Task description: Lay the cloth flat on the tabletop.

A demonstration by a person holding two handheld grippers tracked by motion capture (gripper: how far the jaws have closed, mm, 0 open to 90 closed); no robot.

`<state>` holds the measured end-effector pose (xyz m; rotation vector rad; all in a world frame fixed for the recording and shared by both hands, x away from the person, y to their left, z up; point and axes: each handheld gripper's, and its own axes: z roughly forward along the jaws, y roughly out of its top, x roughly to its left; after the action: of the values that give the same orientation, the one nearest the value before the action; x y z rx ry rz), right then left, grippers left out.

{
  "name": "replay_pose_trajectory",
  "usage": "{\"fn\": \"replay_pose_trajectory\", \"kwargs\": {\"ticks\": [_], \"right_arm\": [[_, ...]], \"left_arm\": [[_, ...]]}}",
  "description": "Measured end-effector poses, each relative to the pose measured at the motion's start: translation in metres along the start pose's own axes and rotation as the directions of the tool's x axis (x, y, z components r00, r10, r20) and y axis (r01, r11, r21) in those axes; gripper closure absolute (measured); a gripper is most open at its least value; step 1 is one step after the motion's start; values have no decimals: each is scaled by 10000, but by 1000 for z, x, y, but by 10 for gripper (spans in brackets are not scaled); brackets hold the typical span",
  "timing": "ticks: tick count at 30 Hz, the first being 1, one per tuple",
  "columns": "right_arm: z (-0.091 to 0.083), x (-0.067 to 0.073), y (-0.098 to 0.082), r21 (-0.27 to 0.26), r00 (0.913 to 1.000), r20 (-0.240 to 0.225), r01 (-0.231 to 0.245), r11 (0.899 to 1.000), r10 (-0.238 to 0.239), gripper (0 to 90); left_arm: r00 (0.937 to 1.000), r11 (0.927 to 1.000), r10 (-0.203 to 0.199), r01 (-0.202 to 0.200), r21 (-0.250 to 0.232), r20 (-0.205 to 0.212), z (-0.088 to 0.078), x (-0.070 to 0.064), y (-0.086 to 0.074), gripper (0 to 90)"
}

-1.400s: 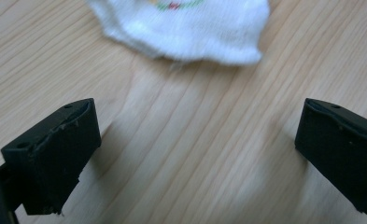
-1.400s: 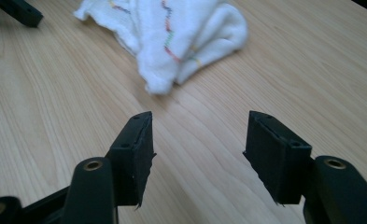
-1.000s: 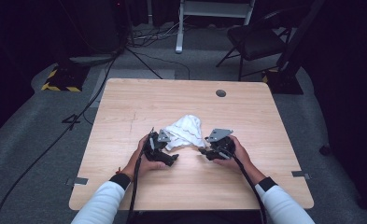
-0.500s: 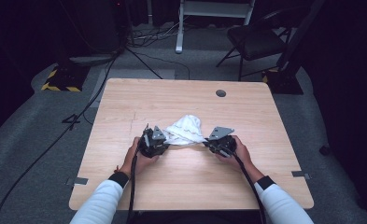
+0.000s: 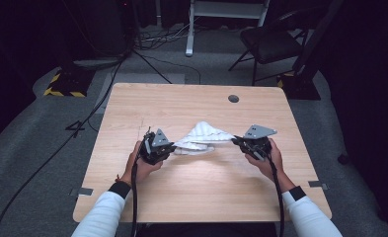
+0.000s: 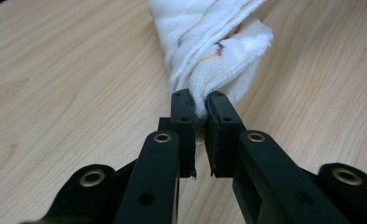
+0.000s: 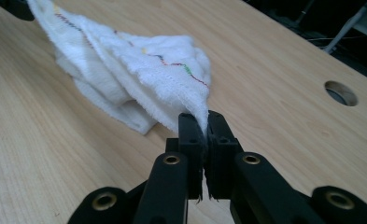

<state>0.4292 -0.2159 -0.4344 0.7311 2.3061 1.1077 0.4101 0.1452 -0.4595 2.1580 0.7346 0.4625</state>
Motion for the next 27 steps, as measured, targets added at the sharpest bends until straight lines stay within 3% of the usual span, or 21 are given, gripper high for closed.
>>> {"fn": "replay_pose_trajectory", "kwargs": {"ticks": [8,12,17,23,27], "right_arm": [[-24,-12,-2,-353,9973,214,-701,9969,709,871],[-32,-16,-7,-267,9953,532,-797,9965,810,872],[-37,-23,-23,343,9913,640,-1172,9925,1148,870],[-40,-25,-44,827,9873,809,-1436,9862,1370,865],[-39,-24,-54,1192,9869,857,-1466,9820,1370,847]], "left_arm": [[9984,9979,568,-566,-319,49,-10,-8,8,823],[9920,9934,1142,-1137,-117,546,-8,-22,9,803],[9693,9801,1951,-1982,60,1495,1,-52,11,805],[9389,9746,2109,-2233,152,2719,13,-79,13,800],[9195,9683,2284,-2486,231,3198,21,-92,13,753]]}}
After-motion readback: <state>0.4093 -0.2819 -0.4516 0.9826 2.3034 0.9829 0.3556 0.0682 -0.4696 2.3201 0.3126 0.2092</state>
